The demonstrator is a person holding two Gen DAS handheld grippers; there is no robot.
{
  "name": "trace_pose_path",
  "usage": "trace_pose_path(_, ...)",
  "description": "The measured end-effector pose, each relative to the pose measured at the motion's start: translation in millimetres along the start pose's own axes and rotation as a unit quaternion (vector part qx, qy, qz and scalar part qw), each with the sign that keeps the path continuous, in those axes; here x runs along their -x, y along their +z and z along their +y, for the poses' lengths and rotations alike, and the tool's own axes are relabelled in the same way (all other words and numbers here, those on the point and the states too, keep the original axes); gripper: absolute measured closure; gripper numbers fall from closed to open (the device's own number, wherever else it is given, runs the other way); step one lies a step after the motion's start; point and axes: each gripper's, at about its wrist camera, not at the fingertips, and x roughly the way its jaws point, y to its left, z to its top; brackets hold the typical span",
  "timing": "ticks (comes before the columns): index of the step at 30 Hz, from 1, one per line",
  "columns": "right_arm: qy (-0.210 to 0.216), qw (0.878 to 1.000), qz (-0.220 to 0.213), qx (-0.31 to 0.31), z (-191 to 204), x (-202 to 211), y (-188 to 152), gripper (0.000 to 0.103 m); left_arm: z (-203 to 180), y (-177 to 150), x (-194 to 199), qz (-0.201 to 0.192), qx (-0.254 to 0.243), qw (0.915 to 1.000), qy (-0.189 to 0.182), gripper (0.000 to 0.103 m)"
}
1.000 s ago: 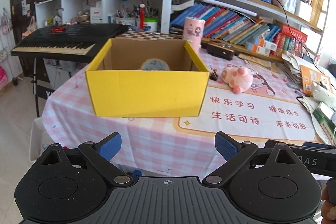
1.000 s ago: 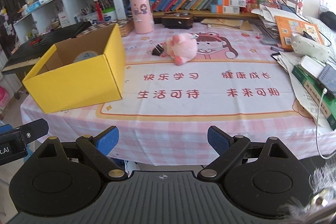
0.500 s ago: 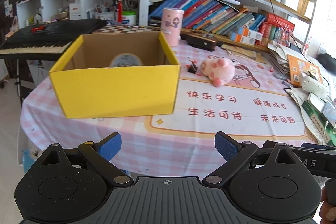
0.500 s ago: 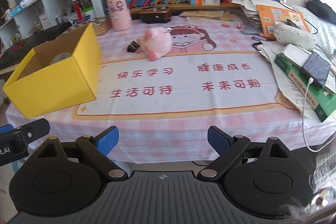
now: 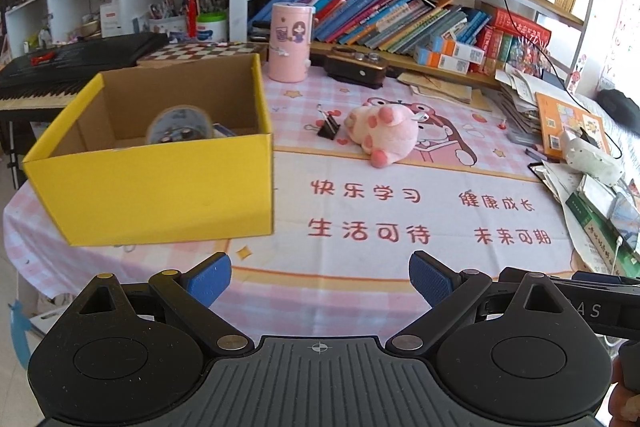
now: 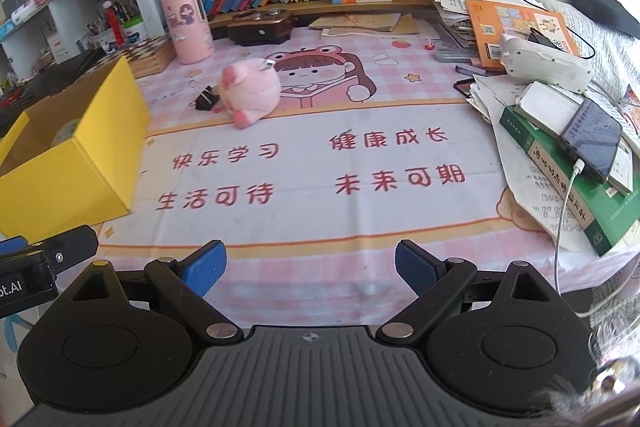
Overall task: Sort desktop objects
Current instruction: 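Withdraw both open tools from the box and move toward the pink pig, then grasp the pink plush pig with right tool while left tool grasps the black binder clip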
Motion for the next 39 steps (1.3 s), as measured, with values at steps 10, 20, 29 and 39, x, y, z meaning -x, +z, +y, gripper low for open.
trace_pose_path(10,0.009,1.000,0.016,0.006,-29.5,-33.3,30.8,0.011,-30.4,18.7,-33.7,0.015,0.004,0.9998,0.012,0.006)
trace_pose_path(20,0.043,0.998,0.028,0.026,-48.7,-69.8,68.8,0.011,-56.4,45.5,-61.0,0.006,0.003,0.9992,0.040,0.005)
trace_pose_path(29,0.097,0.991,0.023,0.092,-44.3,-101.6,98.8,0.011,-64.5,76.6,-76.1,-0.023,0.005,0.9965,0.080,0.005)
trace_pose_path(39,0.183,0.959,-0.009,0.214,-2.8,-162.6,139.8,0.007,-68.7,115.1,-79.7,-0.050,-0.012,0.9905,0.128,0.005)
